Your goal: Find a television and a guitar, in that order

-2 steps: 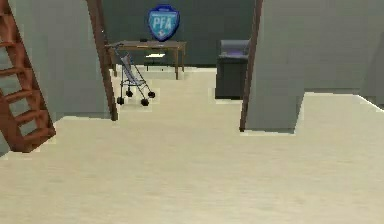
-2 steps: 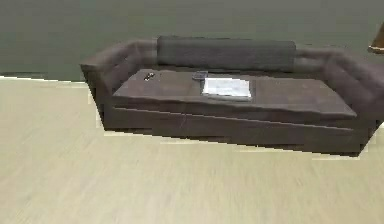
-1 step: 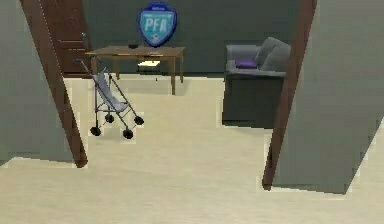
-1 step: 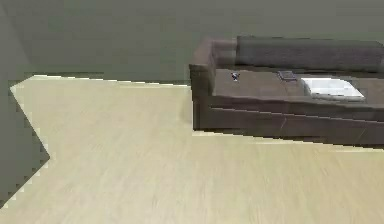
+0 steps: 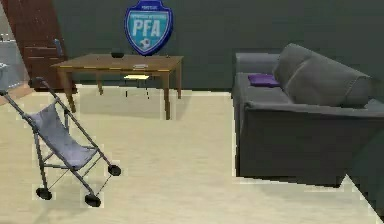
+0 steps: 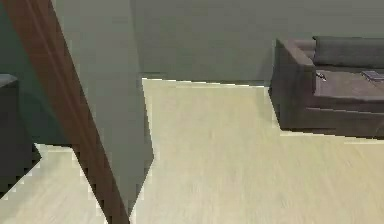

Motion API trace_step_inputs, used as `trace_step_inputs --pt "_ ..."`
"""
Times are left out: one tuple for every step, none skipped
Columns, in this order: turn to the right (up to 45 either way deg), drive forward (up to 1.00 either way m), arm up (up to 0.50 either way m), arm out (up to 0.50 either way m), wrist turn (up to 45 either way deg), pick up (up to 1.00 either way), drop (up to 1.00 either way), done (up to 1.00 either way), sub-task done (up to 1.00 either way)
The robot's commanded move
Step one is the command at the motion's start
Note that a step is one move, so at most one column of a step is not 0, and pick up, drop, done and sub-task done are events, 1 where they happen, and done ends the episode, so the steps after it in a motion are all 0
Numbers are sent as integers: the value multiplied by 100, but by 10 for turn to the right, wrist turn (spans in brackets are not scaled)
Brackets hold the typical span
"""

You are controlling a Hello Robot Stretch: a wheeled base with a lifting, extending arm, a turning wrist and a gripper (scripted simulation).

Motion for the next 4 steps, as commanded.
trace_step_inputs --pt "0 100 0 0 0 0 0 0 0" --pt "90 0 0 0 0 0 0 0 0" --pt "0 15 0 0 0 0 0 0 0" --pt "-360 0 0 0 0 0 0 0 0"
